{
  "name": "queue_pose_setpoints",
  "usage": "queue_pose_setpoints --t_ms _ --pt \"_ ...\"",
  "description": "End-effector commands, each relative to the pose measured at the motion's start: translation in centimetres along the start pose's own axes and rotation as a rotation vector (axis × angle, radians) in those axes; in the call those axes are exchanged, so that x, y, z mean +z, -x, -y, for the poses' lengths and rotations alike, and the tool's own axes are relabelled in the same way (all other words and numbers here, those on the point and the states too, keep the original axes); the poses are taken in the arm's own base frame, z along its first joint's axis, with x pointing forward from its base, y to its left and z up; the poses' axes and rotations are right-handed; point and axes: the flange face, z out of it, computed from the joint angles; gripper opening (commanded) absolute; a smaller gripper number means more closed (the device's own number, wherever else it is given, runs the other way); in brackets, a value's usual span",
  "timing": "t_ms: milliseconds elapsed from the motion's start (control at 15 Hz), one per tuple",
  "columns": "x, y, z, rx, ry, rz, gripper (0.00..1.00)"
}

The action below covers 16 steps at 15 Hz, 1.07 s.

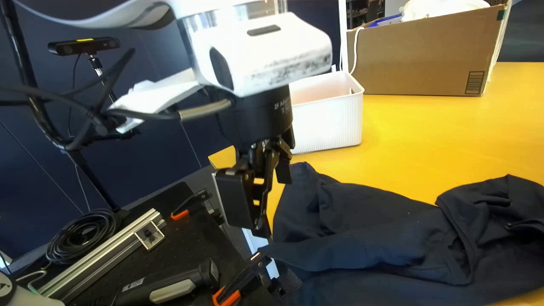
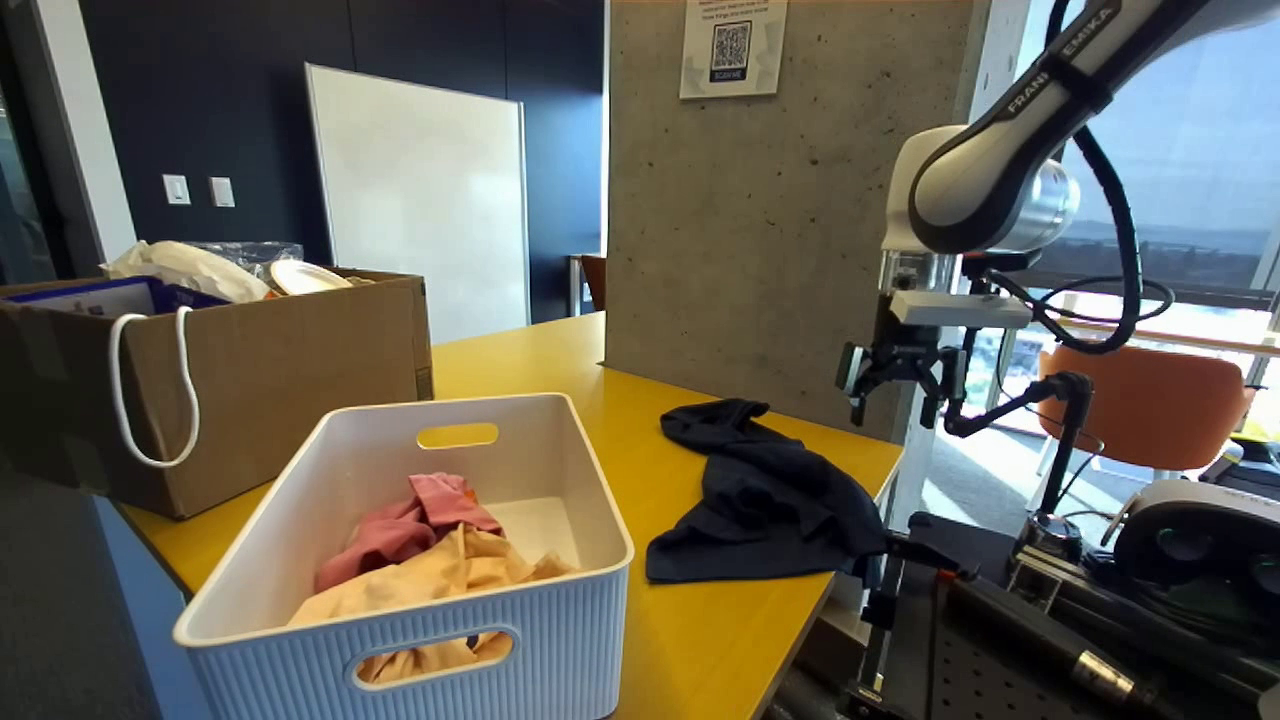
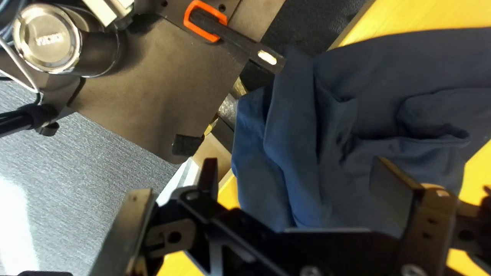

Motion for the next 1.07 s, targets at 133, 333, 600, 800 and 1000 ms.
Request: queue_pose_setpoints --t_ms 133,333,600,800,1000 --pt "2.7 -2.5 0.8 0.001 -0.024 -0.075 1.00" --pt "4.8 -3.7 1.6 -0.002 -0.012 -0.086 1.00" --pt "7.6 -5.0 2.3 0.002 -0.001 -0.079 1.00" --pt "9.5 -5.9 2.8 0.006 0.008 -0.083 1.00" --pt "10.7 -6.9 3.1 0.008 0.014 -0.094 1.00"
